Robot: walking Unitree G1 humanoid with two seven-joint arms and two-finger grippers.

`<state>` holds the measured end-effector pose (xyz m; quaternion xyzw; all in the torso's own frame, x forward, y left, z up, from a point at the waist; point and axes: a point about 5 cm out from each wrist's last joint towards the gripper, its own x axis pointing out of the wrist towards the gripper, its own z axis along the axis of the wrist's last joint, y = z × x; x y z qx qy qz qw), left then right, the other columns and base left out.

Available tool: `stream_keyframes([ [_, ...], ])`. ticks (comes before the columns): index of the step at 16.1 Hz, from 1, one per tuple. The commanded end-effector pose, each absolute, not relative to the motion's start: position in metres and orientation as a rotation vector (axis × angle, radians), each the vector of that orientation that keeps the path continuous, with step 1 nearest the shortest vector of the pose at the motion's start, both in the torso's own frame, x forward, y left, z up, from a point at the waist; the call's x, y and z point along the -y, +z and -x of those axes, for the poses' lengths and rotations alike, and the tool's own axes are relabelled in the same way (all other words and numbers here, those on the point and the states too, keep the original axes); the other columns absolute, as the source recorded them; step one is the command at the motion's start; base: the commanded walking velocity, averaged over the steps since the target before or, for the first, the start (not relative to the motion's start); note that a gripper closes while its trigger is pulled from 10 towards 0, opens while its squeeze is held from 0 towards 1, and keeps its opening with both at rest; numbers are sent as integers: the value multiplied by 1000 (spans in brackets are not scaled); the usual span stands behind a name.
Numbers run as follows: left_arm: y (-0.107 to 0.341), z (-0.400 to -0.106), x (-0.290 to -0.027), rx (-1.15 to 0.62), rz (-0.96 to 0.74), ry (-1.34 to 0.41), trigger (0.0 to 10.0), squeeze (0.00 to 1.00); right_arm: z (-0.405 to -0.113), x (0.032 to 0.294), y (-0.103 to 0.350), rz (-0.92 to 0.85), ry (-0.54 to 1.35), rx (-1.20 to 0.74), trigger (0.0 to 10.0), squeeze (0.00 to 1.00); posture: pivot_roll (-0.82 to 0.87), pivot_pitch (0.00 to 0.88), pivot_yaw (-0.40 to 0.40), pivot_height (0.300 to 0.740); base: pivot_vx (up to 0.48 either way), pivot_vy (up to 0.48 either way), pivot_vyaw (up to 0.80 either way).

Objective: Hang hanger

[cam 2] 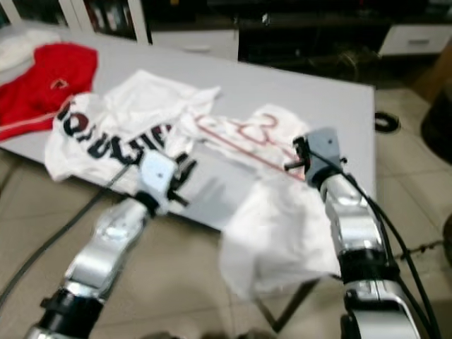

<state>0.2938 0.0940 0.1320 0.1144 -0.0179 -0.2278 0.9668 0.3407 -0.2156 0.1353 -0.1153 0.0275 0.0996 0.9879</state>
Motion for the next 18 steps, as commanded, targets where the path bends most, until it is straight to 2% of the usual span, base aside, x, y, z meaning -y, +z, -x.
stream_keyframes([
  [1,135,-294,-88,48,-225,-478,10000,0,-341,217,138,238,197,-48,10000,0,-29,0,38,736,0,-420,0],
  [4,135,-294,-88,47,-223,-475,10000,0,-342,217,138,245,197,-53,10000,0,-28,0,34,736,0,-421,0],
  [7,136,-299,-91,47,-207,-454,10000,0,-351,216,142,222,203,-97,10000,0,-27,0,35,736,0,0,0],
  [11,137,-300,-92,44,-182,-449,10000,0,-350,214,142,240,217,-82,10000,0,-31,0,38,736,-61,366,0],
  [18,138,-302,-91,49,-199,-451,10000,0,-351,215,143,220,208,-83,10000,0,-36,0,44,736,0,0,0],
])
